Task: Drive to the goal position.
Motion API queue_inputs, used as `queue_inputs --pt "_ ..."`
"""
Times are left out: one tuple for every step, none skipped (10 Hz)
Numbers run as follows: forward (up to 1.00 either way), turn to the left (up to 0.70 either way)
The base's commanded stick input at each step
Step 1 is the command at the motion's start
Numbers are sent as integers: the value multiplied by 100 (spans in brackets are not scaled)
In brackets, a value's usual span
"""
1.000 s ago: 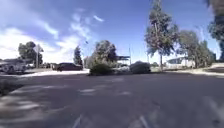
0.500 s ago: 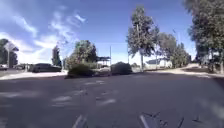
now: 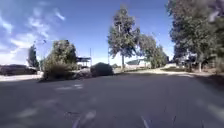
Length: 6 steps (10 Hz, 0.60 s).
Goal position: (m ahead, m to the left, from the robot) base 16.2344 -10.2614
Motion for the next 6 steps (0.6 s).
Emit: queue_inputs --pt "100 -40" --pt "100 -40" --pt "100 -40" --pt "100 -40" --pt "100 -40" --pt "100 -40"
